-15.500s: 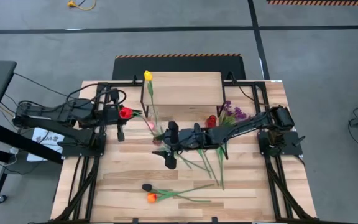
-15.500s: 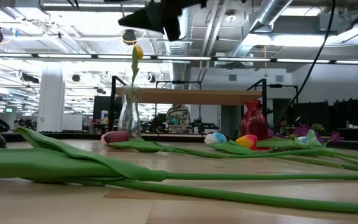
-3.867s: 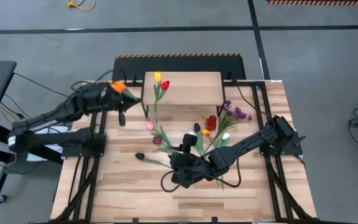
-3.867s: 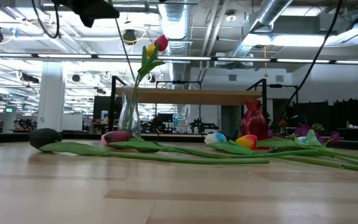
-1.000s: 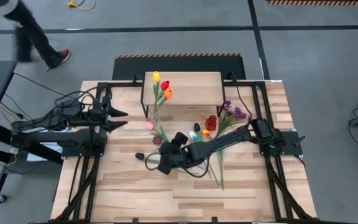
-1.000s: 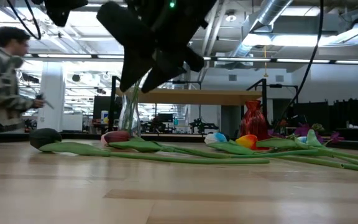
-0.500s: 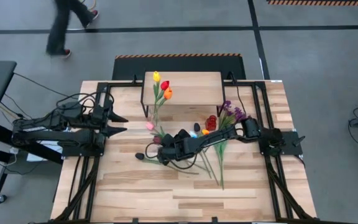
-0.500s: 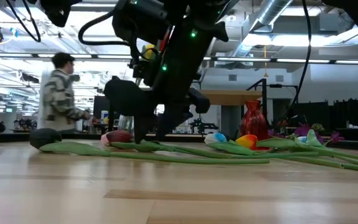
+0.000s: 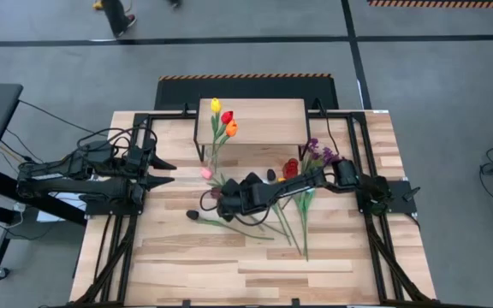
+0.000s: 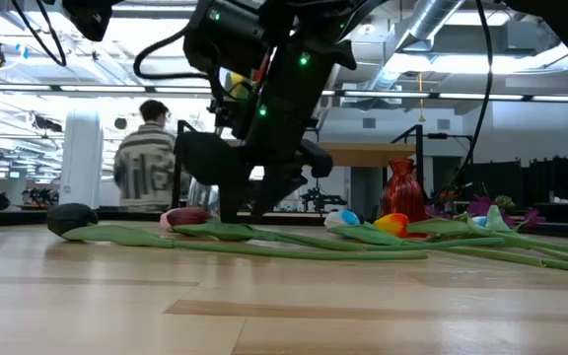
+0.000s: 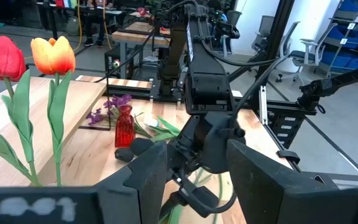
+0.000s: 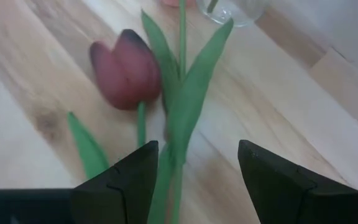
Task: Pick and place flowers into a vace then onto a shelf
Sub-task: Put the pink flower into the transparent vase
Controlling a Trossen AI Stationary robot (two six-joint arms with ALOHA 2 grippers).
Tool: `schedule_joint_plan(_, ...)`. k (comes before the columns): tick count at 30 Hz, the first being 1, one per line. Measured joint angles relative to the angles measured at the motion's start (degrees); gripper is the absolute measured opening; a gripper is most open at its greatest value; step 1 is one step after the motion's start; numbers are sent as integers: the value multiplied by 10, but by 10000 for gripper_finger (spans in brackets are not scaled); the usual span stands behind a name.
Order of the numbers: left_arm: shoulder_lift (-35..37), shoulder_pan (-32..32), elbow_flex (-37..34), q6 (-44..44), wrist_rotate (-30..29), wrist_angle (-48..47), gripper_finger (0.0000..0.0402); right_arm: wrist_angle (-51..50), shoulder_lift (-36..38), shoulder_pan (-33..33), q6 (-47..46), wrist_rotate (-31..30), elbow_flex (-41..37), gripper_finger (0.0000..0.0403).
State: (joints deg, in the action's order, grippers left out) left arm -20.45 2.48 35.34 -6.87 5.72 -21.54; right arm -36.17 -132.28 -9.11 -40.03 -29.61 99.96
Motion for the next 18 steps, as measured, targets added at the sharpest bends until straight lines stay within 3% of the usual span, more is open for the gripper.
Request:
schedule_joint_plan(12, 0, 0, 0, 0, 0, 0, 157, 28, 0, 18, 14, 51, -29, 214)
schedule_joint_plan(18, 0, 0, 0, -3, -1, 1, 157, 84, 5, 19, 5, 76, -71, 169)
